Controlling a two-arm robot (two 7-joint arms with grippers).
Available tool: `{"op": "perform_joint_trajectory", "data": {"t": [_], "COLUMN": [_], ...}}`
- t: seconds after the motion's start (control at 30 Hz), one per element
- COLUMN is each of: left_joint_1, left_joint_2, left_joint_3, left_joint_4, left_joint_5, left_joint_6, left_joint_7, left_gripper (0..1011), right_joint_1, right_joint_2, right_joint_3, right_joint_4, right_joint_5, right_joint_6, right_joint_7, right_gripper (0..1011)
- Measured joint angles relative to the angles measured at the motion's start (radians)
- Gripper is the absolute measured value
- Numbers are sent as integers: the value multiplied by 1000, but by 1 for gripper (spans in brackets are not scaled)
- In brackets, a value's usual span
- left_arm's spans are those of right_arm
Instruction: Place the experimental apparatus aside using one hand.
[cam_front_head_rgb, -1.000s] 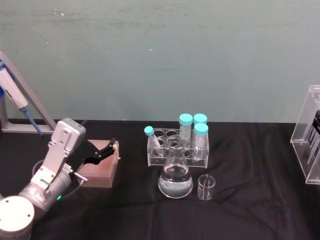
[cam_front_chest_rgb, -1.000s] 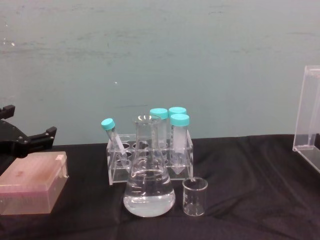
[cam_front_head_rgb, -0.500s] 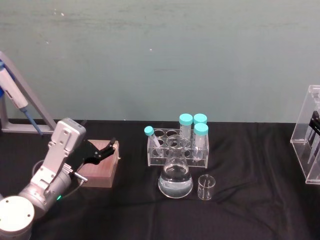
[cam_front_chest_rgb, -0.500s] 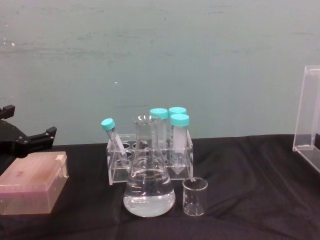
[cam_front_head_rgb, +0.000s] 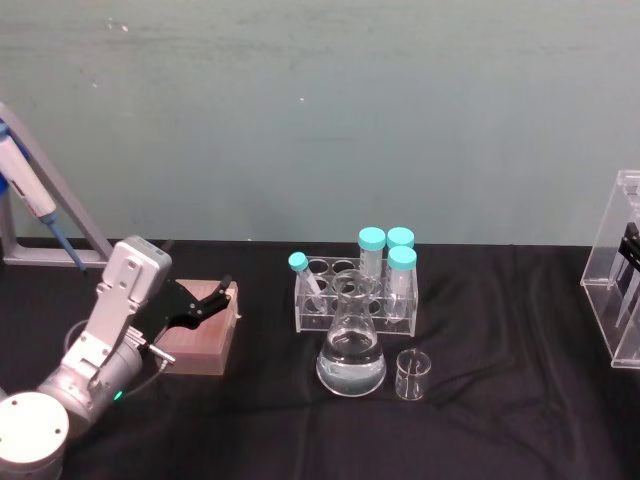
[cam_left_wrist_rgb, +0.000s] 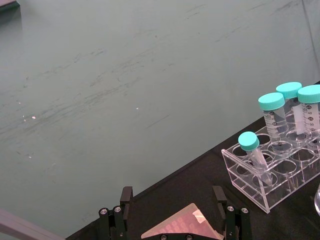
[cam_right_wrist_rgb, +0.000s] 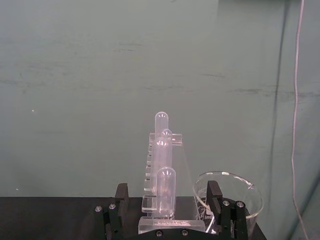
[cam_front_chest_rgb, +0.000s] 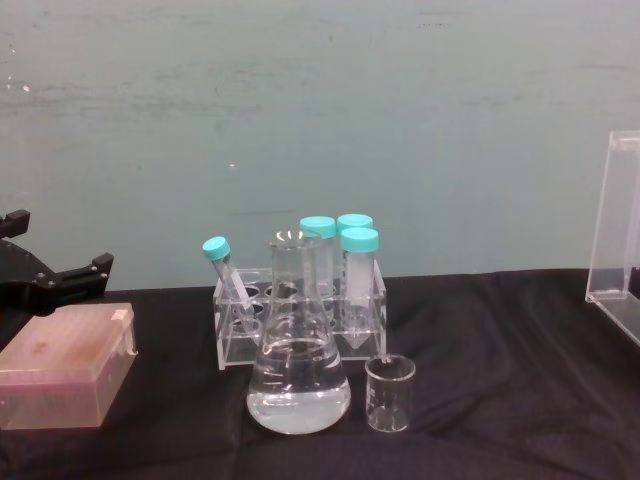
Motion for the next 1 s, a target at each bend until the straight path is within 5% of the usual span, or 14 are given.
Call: {"op": "perform_joint_trajectory", "data": {"t": [0.37, 1.0], "left_joint_1": [0, 0], "left_joint_2": [0, 0], "left_joint_3": [0, 0], "left_joint_4": [0, 0], "left_joint_5": [0, 0], "left_joint_6": [0, 0], "left_joint_7": [0, 0], "left_gripper": [1000, 1000], "right_joint_1": [-25, -154], "right_joint_2": [1, -5], "right_joint_3": [-4, 13], "right_joint_4": [-39, -225], "right_joint_5": [-17, -46], "right_joint_6": [23, 46], "right_joint_7": [-7, -21], "right_gripper": [1000, 1000]}}
